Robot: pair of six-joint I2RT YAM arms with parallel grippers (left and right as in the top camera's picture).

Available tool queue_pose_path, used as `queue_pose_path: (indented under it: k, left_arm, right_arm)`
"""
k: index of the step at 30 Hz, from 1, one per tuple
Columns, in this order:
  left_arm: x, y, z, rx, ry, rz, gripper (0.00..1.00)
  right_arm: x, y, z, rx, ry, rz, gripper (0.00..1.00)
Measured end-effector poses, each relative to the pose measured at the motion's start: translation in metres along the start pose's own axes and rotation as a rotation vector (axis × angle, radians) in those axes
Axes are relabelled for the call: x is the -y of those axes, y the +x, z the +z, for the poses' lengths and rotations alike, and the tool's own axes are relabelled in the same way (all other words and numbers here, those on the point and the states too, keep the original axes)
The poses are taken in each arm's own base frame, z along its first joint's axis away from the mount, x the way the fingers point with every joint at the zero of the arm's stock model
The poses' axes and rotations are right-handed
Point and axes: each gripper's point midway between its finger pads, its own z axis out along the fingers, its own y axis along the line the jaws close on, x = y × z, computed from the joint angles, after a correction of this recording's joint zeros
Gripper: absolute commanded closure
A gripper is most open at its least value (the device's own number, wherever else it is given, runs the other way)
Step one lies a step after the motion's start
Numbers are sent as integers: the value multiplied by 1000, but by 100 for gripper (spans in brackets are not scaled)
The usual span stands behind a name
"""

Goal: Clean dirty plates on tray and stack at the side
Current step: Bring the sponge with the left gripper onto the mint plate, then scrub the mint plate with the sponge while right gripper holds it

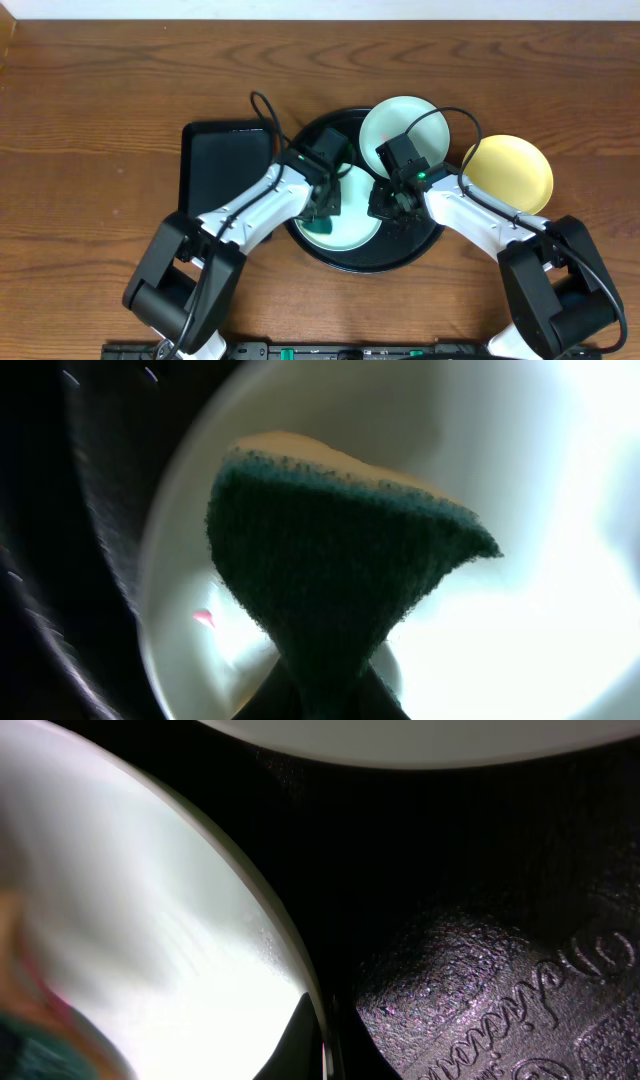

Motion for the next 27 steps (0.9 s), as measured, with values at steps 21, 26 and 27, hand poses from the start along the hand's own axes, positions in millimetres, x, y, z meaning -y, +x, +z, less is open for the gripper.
queue_pose_path:
  k: [21,26,27]
  left_arm:
    - [13,-50,-3,215,49,76,93]
    - [-13,-44,-2,202,-81,49,93]
    - [-17,-38,-1,177,-95,50,93]
  right_arm:
    - [0,1,0,-3,-1,0,99]
    - [0,1,0,-3,-1,0,99]
    - [0,1,0,-3,-1,0,99]
